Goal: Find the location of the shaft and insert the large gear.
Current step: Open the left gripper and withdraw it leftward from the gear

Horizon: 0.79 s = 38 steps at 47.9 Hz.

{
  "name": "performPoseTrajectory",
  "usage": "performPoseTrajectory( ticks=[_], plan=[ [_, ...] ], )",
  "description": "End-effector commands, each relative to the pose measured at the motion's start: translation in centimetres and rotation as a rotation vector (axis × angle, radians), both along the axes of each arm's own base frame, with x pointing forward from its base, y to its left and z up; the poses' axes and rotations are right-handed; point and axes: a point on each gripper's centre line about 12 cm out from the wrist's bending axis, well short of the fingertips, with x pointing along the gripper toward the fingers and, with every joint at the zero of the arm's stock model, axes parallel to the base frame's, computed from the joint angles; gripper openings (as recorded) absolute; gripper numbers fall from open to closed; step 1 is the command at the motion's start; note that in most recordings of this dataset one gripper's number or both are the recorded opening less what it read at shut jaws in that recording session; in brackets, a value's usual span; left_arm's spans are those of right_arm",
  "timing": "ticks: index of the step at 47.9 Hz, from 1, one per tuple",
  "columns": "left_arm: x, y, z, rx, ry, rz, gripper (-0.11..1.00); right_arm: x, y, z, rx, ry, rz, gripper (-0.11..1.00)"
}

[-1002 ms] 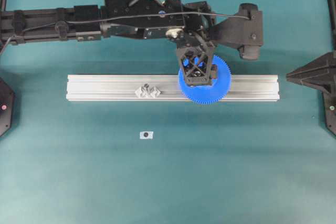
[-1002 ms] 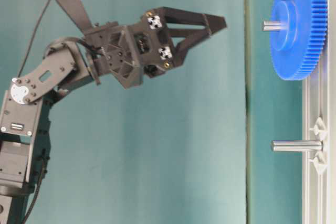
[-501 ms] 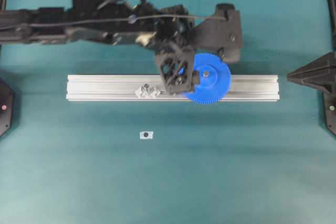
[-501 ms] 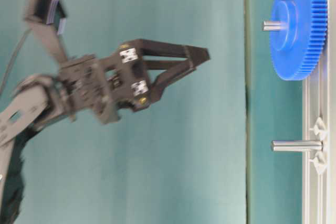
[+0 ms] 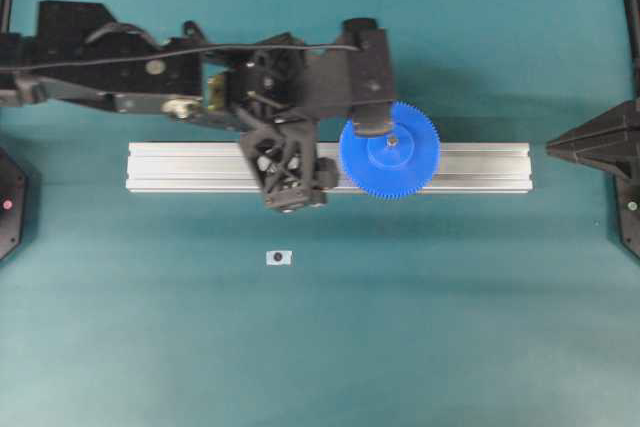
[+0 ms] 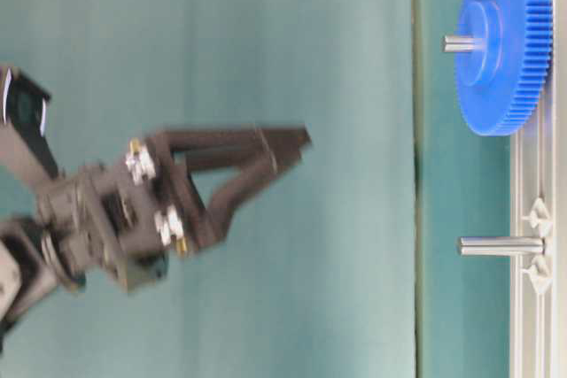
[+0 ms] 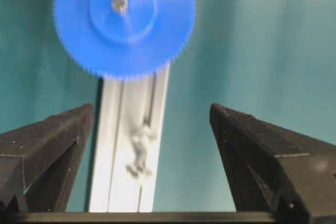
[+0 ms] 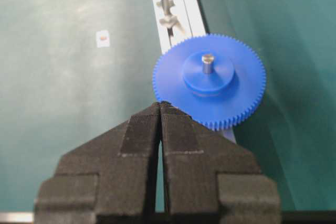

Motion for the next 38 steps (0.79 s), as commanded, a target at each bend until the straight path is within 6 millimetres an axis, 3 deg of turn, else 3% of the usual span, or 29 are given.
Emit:
performPoseTrajectory(
  ticks=[1,38],
  plan=[
    [-0.7,-0.2,2.4,0.006,-0.083,-0.006,0.90,0.2,0.0,0.4,0.009,-0.010,-0.005,0.03],
    [-4.0,-0.6,2.8,0.013,-0.213,-0.016,0.90,-0.1,0.0,0.2,0.009,-0.015,-0.005,0.03]
  ],
)
